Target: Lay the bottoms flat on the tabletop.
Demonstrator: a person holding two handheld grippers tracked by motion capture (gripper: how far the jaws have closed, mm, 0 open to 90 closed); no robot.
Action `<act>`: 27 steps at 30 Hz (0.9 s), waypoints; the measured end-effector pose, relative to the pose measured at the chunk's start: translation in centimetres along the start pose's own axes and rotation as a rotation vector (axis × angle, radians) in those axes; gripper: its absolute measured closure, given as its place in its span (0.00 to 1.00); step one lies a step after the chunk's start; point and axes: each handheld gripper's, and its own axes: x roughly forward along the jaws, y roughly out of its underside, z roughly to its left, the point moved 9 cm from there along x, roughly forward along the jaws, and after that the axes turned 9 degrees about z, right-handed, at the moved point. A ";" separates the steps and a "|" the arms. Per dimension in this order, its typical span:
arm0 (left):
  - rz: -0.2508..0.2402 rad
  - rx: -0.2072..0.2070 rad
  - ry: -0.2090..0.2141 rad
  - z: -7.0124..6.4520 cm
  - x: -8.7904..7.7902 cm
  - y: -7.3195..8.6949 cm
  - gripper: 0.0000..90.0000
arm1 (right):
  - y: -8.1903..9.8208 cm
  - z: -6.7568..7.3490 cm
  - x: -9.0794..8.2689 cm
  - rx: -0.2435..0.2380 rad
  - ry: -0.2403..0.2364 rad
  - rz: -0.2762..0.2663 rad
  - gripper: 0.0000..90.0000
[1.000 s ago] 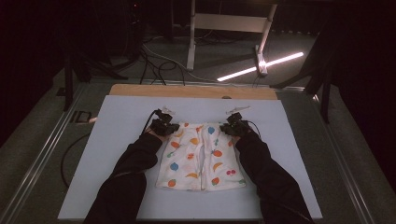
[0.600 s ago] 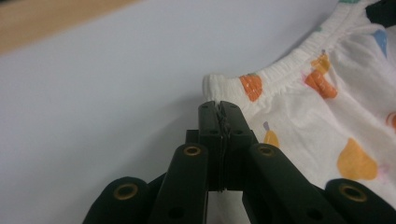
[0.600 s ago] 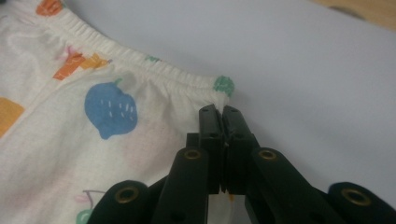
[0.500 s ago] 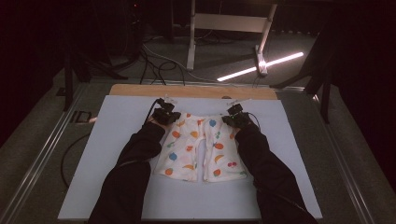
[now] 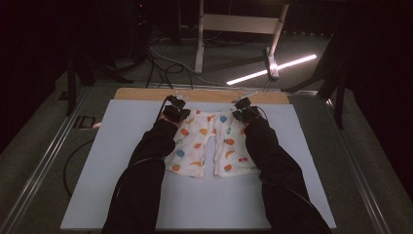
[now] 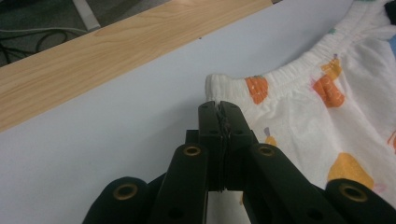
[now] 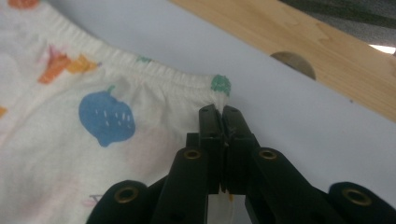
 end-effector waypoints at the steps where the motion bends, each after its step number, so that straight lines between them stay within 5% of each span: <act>1: -0.005 -0.012 0.000 0.0 0.0 -0.1 0.99 | -0.1 -0.1 0.0 -0.002 0.002 -0.007 0.99; 5: -0.024 -0.014 0.014 -0.2 0.2 -0.3 0.95 | -0.5 0.0 -0.1 0.019 -0.011 -0.024 0.87; 9: -0.006 -0.028 0.010 -0.4 0.2 -0.3 0.44 | -0.5 -0.2 -0.3 0.062 -0.050 -0.038 0.54; 13: -0.012 -0.043 0.043 -0.8 -0.5 -0.6 0.16 | -0.2 0.0 -0.8 0.086 -0.104 -0.046 0.29; 16: -0.012 -0.025 0.065 -1.3 -1.2 -0.7 0.05 | -0.1 0.5 -1.5 0.074 -0.162 -0.056 0.16; 27: -0.087 0.012 0.146 -3.2 -5.2 -0.2 0.00 | 0.1 1.0 -4.3 0.040 -0.183 -0.108 0.16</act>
